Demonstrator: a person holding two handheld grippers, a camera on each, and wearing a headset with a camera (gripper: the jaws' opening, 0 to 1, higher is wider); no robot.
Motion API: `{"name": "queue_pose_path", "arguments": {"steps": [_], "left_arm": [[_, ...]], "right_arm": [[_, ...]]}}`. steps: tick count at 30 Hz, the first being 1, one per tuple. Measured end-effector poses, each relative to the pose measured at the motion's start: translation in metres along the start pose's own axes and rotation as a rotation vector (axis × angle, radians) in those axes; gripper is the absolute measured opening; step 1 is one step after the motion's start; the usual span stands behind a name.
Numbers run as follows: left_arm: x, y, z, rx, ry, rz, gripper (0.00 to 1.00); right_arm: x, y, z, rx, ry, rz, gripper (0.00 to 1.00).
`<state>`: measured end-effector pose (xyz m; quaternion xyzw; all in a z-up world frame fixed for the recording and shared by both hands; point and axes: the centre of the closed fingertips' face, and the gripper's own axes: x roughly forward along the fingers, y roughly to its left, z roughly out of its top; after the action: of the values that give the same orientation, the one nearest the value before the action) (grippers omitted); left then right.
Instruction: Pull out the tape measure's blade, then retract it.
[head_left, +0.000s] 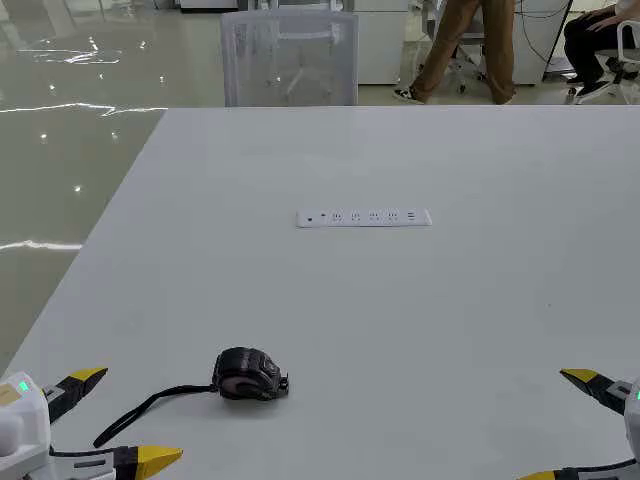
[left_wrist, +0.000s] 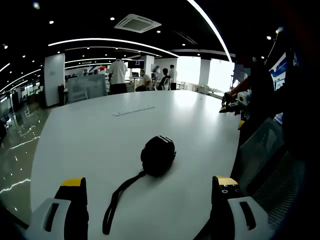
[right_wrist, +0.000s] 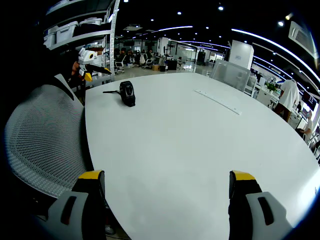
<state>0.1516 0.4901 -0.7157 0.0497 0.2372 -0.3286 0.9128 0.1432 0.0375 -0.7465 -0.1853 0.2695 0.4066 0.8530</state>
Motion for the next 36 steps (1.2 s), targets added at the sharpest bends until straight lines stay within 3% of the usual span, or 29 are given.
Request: {"name": "queue_pose_path", "arguments": {"steps": [16, 17, 18, 20, 24, 25, 27, 28, 36], "left_arm": [[-0.004, 0.002, -0.005, -0.013, 0.022, 0.0, 1.0], [-0.003, 0.003, -0.007, -0.009, 0.029, 0.005, 1.0], [-0.002, 0.01, -0.009, 0.011, 0.044, 0.043, 1.0], [-0.001, 0.005, -0.011, -0.015, 0.06, 0.015, 1.0], [0.001, 0.005, -0.018, -0.043, 0.106, 0.009, 1.0], [0.002, 0.005, -0.016, -0.044, 0.095, 0.0, 1.0], [0.005, 0.0, -0.003, 0.001, 0.018, -0.033, 0.99], [0.005, -0.001, -0.001, 0.008, 0.012, -0.038, 0.97], [0.017, 0.008, -0.005, -0.016, 0.098, -0.058, 1.0]], "right_arm": [[0.0, 0.002, -0.002, -0.01, 0.012, 0.004, 1.0], [0.0, 0.002, -0.002, -0.012, 0.013, 0.004, 1.0], [0.0, 0.001, -0.002, -0.012, 0.013, 0.003, 1.0], [0.0, 0.001, -0.001, -0.011, 0.011, 0.0, 1.0], [-0.001, 0.002, 0.001, -0.005, 0.004, -0.003, 1.0], [-0.001, 0.003, 0.002, 0.0, -0.006, -0.006, 1.0], [-0.001, 0.001, 0.0, -0.006, 0.004, -0.018, 1.0], [-0.001, 0.002, 0.0, -0.005, 0.01, -0.014, 1.0], [0.005, 0.002, 0.007, -0.019, 0.008, -0.005, 1.0]]}}
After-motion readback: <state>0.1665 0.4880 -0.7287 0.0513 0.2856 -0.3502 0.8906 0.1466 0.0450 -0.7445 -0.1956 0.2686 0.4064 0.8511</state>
